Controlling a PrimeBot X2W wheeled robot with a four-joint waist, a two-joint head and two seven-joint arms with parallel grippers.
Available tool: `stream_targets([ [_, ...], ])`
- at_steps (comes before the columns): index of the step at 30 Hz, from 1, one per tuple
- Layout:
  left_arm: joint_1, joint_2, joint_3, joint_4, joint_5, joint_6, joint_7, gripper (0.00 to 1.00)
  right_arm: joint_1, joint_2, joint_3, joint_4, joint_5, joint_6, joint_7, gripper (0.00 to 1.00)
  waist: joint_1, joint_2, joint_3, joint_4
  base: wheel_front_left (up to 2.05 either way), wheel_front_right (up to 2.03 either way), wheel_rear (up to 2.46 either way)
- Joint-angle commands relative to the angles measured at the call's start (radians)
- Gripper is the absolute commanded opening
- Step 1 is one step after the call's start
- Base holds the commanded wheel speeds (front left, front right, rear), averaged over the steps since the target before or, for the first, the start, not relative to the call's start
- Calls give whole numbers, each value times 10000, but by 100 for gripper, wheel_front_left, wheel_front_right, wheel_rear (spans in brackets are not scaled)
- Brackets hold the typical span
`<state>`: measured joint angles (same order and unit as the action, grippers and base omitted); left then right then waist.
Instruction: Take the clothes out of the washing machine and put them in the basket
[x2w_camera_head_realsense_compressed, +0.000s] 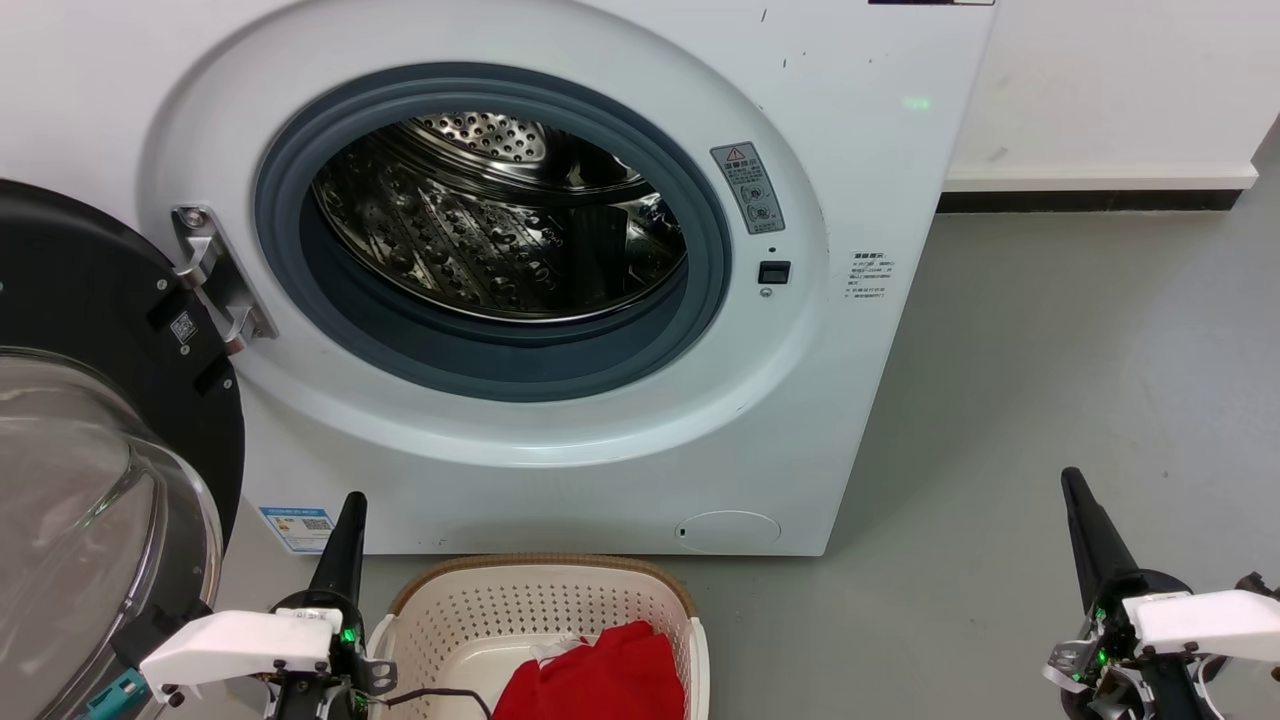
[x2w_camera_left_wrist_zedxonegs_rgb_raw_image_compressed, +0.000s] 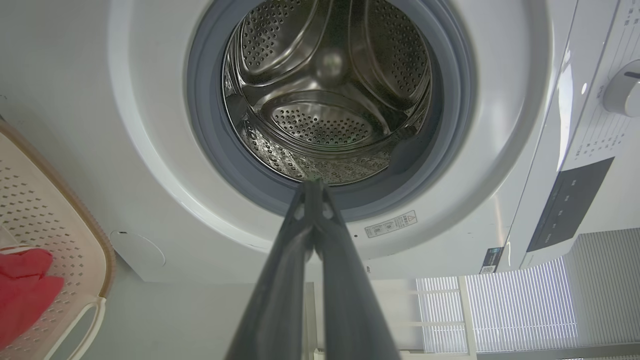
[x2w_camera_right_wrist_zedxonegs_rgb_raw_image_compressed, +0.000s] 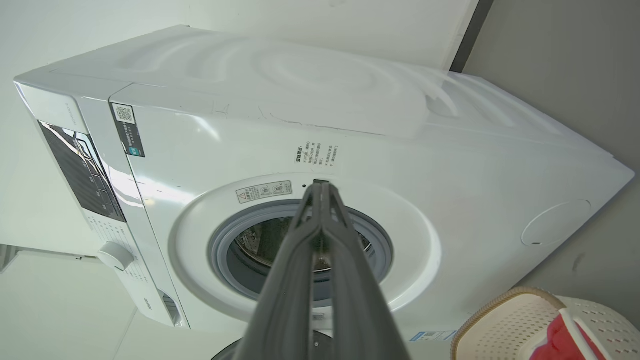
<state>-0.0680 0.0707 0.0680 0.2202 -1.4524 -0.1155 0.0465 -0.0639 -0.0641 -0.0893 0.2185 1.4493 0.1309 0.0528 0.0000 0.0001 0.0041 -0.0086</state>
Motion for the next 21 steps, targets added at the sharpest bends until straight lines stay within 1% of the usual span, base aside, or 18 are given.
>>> stream_targets([
  [1,-181,18,30,7,-152,-67,48,0,-270,-40,-21,15,167,-2,38,0,0,-1,0,3,0,0,0],
  [21,-438,-14,210,232,-1644,-162,464,0,-459,-12,-58,252,1632,-3,450,0,0,-1,-8,74,0,0,0],
])
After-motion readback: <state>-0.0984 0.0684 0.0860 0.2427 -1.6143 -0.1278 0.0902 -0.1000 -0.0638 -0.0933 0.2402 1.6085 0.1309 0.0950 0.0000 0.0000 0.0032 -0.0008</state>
